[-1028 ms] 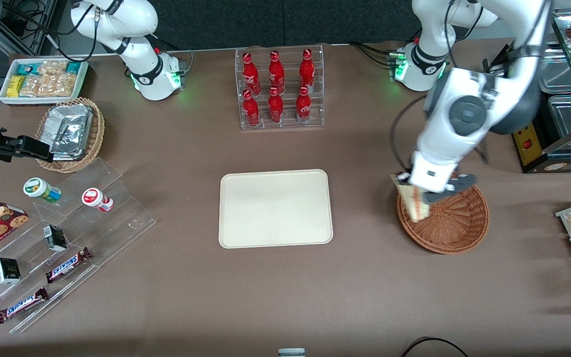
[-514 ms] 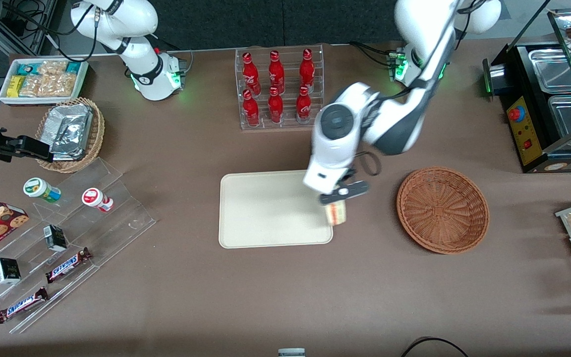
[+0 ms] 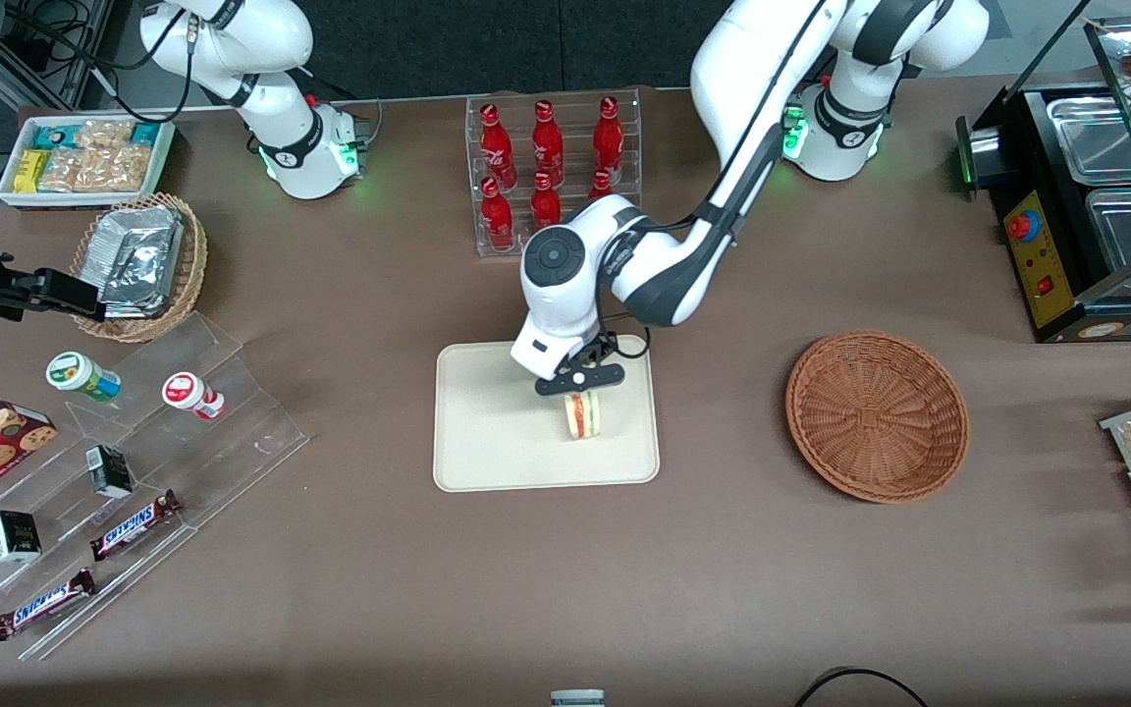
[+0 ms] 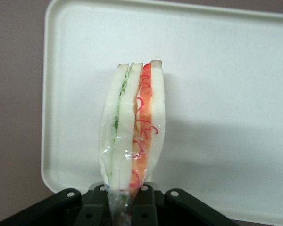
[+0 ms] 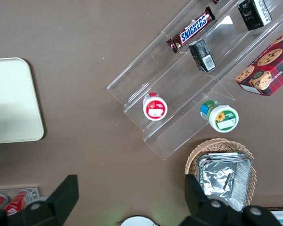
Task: Place sandwich from basket to tray
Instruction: 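Lower the sandwich onto the tray and open the left gripper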
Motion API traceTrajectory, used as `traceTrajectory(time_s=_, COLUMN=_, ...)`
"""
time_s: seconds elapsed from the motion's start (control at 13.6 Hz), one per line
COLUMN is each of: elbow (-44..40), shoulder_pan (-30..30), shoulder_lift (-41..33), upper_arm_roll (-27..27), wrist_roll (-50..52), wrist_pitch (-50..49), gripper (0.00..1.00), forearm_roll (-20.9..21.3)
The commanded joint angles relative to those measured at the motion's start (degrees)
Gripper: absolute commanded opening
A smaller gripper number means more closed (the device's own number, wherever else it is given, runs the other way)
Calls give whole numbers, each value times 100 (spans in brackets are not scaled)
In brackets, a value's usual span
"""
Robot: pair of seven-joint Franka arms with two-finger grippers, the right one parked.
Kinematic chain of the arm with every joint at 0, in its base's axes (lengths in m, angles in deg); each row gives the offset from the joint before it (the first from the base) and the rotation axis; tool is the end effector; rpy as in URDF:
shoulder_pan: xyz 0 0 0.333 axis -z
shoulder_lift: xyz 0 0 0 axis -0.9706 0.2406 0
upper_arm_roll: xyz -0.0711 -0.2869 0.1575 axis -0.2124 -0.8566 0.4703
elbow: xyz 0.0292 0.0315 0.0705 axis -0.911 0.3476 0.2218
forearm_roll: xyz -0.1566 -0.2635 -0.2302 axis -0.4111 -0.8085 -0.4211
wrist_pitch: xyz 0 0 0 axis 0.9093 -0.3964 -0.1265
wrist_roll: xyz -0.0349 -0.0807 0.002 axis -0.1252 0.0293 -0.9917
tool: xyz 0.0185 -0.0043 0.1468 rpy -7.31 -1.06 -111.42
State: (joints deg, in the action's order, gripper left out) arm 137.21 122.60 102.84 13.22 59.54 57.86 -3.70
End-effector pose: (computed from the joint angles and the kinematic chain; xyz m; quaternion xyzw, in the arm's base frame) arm 0.4882 -0.5304 0.2419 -0.9969 -0.0758 0.0037 0.0219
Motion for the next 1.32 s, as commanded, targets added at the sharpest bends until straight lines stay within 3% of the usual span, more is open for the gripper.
traceTrajectory(time_s=0.0, elbow=-246, shoulder_pan=120, shoulder_lift=208, upper_arm_roll=81, wrist_roll=-7, wrist_pitch=127, gripper=2, forearm_roll=64)
traceTrajectory(time_s=0.37, elbow=-246, shoulder_pan=173, shoulder_lift=349, upper_arm_roll=81, wrist_roll=-16, wrist_pitch=313, gripper=2, forearm_roll=73)
traceTrajectory(time_s=0.51, elbow=-246, shoulder_pan=173, shoulder_lift=367, upper_arm_roll=89, wrist_roll=1, wrist_pitch=322, gripper=12, forearm_roll=73)
traceTrajectory(time_s=0.59, elbow=-255, shoulder_pan=164, shoulder_lift=367, upper_arm_roll=81, wrist_roll=19, wrist_pitch=322, gripper=37, forearm_roll=73)
traceTrajectory(time_s=0.66, elbow=-255, shoulder_pan=155, shoulder_lift=376, upper_arm_roll=89, wrist_roll=1, wrist_pitch=322, gripper=75, forearm_roll=73)
traceTrajectory(time_s=0.73, elbow=-255, shoulder_pan=164, shoulder_lift=367, upper_arm_roll=90, wrist_roll=1, wrist_pitch=322, gripper=99, forearm_roll=73)
traceTrajectory(time_s=1.03, elbow=-272, shoulder_pan=94, shoulder_lift=-62, upper_arm_roll=125, wrist_roll=98, wrist_pitch=138, gripper=99, forearm_roll=55)
traceTrajectory(time_s=1.25, elbow=-456, shoulder_pan=-99, shoulder_lift=-677, upper_arm_roll=239, wrist_roll=378, wrist_pitch=-800, gripper=99, forearm_roll=29)
